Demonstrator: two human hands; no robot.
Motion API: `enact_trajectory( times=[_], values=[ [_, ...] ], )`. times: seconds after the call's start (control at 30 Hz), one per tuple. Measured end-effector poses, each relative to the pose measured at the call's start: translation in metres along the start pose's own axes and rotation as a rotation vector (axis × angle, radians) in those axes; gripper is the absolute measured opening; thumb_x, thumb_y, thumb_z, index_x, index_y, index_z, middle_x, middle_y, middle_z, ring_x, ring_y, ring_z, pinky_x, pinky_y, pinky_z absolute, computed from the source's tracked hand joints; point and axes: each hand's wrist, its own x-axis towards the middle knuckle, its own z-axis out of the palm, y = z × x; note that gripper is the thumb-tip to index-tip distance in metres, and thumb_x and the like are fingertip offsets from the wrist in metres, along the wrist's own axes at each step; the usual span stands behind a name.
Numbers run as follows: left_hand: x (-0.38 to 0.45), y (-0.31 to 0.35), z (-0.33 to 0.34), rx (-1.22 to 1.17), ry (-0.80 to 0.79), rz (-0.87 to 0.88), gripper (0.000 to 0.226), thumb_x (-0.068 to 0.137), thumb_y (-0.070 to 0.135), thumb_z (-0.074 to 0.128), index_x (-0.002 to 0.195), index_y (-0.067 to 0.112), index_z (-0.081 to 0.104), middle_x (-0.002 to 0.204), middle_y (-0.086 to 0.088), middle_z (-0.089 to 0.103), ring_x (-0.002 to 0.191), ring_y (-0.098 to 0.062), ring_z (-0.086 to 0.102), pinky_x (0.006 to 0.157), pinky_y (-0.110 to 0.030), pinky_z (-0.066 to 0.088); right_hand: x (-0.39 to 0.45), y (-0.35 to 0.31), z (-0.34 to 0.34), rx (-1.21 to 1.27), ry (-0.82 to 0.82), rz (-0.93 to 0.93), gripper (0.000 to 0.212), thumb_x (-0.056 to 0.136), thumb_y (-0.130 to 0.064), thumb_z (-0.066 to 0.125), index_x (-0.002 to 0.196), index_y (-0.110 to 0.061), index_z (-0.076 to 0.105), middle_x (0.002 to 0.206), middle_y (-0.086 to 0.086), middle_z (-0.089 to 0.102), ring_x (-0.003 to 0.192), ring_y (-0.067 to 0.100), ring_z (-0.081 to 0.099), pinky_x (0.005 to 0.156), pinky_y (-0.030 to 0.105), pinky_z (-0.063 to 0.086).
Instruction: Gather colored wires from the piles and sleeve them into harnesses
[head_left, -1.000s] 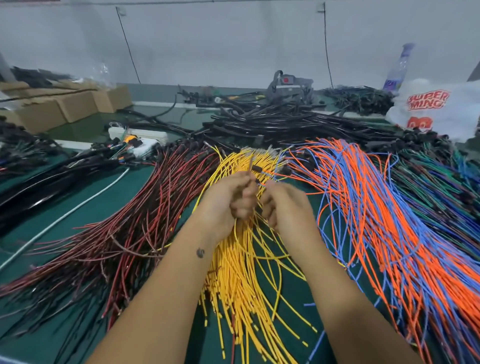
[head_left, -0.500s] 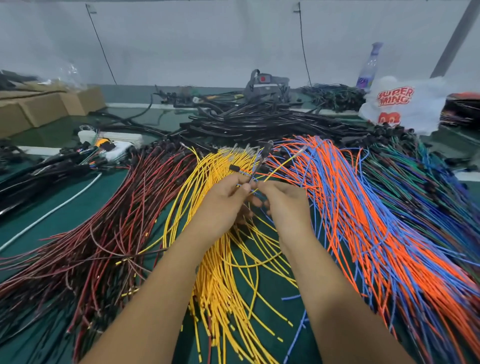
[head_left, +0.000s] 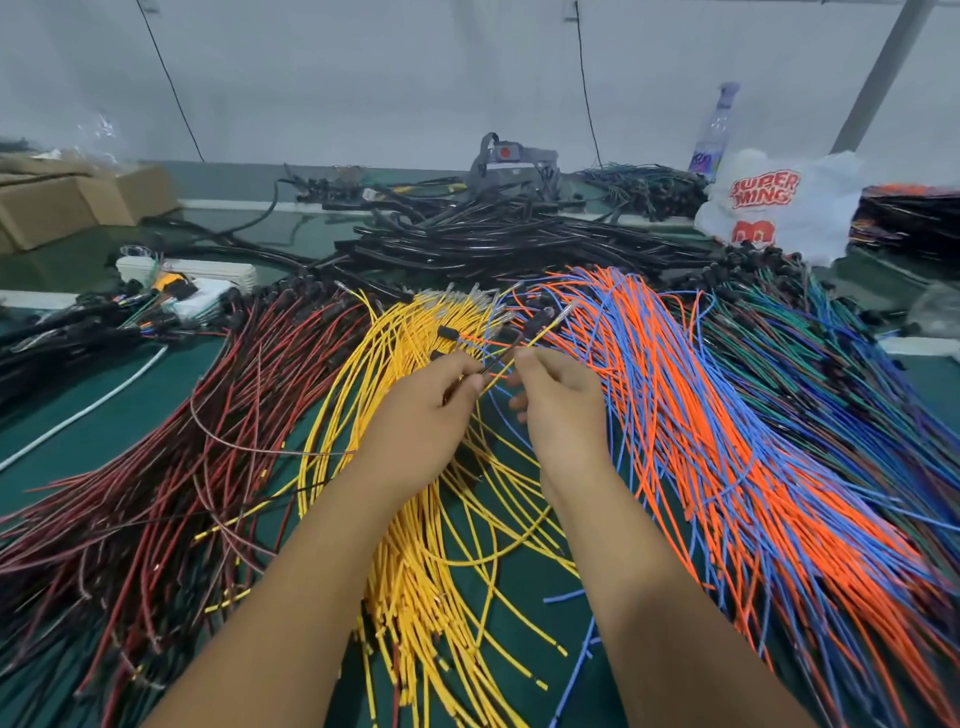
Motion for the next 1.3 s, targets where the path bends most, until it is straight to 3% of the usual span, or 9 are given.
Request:
enact_trajectory(
  times=[0.13, 0.23, 0.37, 0.53, 0.67, 0.83, 1.0, 1.17, 1.3],
  values=[
    [0.003, 0.0, 0.0, -0.041, -0.036, -0.02, 0.021, 0.1, 0.023, 0.044, 0.087, 0.029, 0.059, 0.067, 0.007, 0.055, 0.056, -0.001, 0.046, 0.053, -0.018, 0.036, -0.001, 0.001, 0.001, -0.041, -0.06, 0.026, 0.02, 0.09, -0.017, 0.057, 0.078, -0.002, 0.064, 0.071, 0.015, 0.055, 0.065, 0.015, 0.047, 0.065, 0.033, 0.041],
    [0.004, -0.003, 0.0, -0.136, -0.014, -0.094, 0.021, 0.101, 0.023, 0.04, 0.089, 0.021, 0.058, 0.06, 0.011, 0.047, 0.05, -0.003, 0.04, 0.053, -0.025, 0.033, -0.001, 0.001, 0.001, -0.132, -0.081, -0.061, 0.026, 0.092, -0.021, 0.054, 0.082, 0.001, 0.065, 0.085, 0.028, 0.059, 0.068, 0.027, 0.049, 0.069, 0.037, 0.044],
    [0.007, -0.005, -0.009, -0.413, 0.112, -0.287, 0.023, 0.104, 0.023, 0.033, 0.089, 0.021, 0.051, 0.057, 0.011, 0.044, 0.049, -0.008, 0.04, 0.047, -0.027, 0.039, 0.006, 0.006, -0.006, -0.543, -0.006, -0.262, 0.029, 0.099, -0.018, 0.045, 0.115, -0.012, 0.067, 0.113, 0.01, 0.066, 0.111, 0.027, 0.055, 0.099, 0.049, 0.042],
    [0.013, -0.009, -0.025, -0.688, -0.035, -0.493, 0.022, 0.104, 0.019, 0.037, 0.087, 0.018, 0.051, 0.053, 0.007, 0.04, 0.039, -0.005, 0.028, 0.034, -0.014, 0.024, 0.01, 0.015, -0.009, -0.971, -0.179, -0.275, 0.061, 0.099, -0.017, 0.04, 0.154, -0.025, 0.017, 0.147, 0.004, 0.039, 0.136, 0.027, 0.029, 0.113, 0.043, 0.023],
    [0.017, -0.009, -0.027, -0.859, -0.002, -0.557, 0.026, 0.104, 0.019, 0.036, 0.083, 0.014, 0.052, 0.043, 0.009, 0.032, 0.03, -0.002, 0.024, 0.031, -0.009, 0.018, 0.007, 0.018, -0.007, -1.231, -0.251, -0.328, 0.053, 0.097, -0.019, 0.042, 0.149, -0.023, 0.031, 0.142, 0.003, 0.044, 0.133, 0.026, 0.032, 0.107, 0.041, 0.023],
    [0.016, -0.013, -0.024, -0.808, 0.066, -0.532, 0.025, 0.102, 0.026, 0.041, 0.084, 0.016, 0.055, 0.045, 0.011, 0.032, 0.033, -0.003, 0.024, 0.03, -0.013, 0.02, 0.001, 0.01, -0.004, -1.365, -0.111, -0.397, 0.027, 0.091, -0.016, 0.053, 0.118, -0.016, 0.057, 0.116, 0.005, 0.058, 0.114, 0.027, 0.049, 0.093, 0.04, 0.031],
    [0.013, -0.012, -0.018, -0.682, 0.203, -0.483, 0.025, 0.102, 0.023, 0.041, 0.081, 0.018, 0.053, 0.046, 0.012, 0.034, 0.037, -0.004, 0.025, 0.033, -0.016, 0.022, -0.001, 0.004, -0.006, -1.31, -0.039, -0.39, 0.019, 0.093, -0.014, 0.052, 0.111, -0.011, 0.058, 0.112, 0.01, 0.06, 0.109, 0.031, 0.05, 0.089, 0.038, 0.034],
    [0.011, -0.005, -0.014, -0.673, 0.372, -0.495, 0.027, 0.102, 0.03, 0.042, 0.084, 0.019, 0.058, 0.044, 0.014, 0.033, 0.036, -0.004, 0.026, 0.034, -0.017, 0.021, -0.007, -0.008, -0.004, -1.028, 0.237, -0.547, 0.011, 0.086, -0.002, 0.057, 0.097, -0.003, 0.055, 0.068, 0.02, 0.064, 0.068, 0.04, 0.058, 0.062, 0.033, 0.025],
    [0.01, 0.001, -0.009, -0.654, 0.389, -0.399, 0.027, 0.101, 0.02, 0.042, 0.078, 0.02, 0.057, 0.042, 0.013, 0.034, 0.036, -0.003, 0.025, 0.036, -0.018, 0.021, -0.011, -0.006, 0.009, -0.528, -0.013, -0.318, 0.006, 0.099, -0.017, 0.047, 0.096, -0.019, 0.051, 0.081, 0.011, 0.07, 0.072, 0.035, 0.065, 0.065, 0.04, 0.047]
  ],
)
